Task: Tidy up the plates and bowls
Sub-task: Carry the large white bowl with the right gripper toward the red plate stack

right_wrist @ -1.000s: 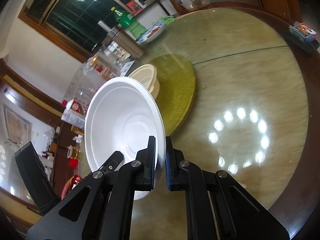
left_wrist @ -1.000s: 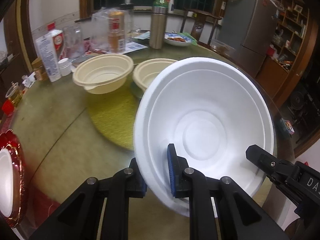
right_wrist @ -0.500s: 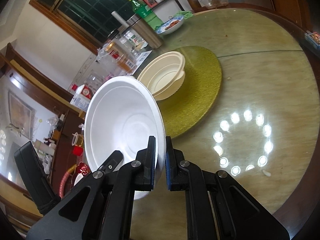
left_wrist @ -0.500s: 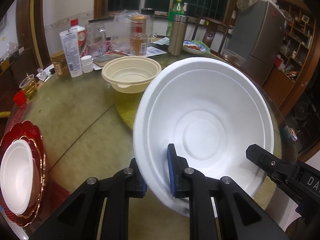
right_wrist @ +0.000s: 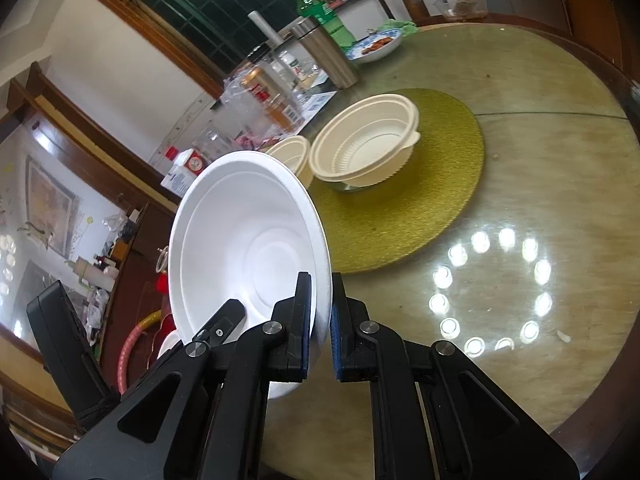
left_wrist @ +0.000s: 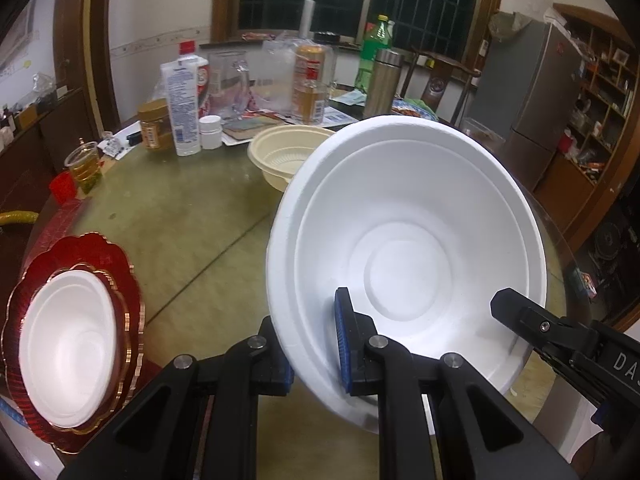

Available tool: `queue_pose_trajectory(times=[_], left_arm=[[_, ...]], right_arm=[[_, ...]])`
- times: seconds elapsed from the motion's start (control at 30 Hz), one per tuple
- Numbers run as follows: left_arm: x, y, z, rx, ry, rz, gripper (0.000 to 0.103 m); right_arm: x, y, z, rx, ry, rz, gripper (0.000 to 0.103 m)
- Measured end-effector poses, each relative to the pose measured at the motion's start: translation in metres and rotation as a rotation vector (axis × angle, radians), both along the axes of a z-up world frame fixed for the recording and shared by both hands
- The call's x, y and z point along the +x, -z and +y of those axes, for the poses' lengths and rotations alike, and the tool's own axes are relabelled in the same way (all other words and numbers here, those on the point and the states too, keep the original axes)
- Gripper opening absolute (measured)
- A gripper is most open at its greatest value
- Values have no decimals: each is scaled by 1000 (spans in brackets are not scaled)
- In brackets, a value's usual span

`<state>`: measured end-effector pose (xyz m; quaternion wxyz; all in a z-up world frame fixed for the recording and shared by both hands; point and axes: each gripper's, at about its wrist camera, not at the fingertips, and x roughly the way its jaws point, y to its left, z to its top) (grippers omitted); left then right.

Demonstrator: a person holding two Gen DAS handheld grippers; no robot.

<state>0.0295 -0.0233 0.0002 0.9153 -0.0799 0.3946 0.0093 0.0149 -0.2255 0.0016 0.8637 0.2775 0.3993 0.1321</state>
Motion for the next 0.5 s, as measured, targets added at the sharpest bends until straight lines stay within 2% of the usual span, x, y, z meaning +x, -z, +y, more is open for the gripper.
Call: queue_pose_trajectory(times=[0.5], left_arm=[[-25, -9, 56, 12, -114, -20, 16]], right_arm=[[3, -9, 62, -10, -132, -27, 8]])
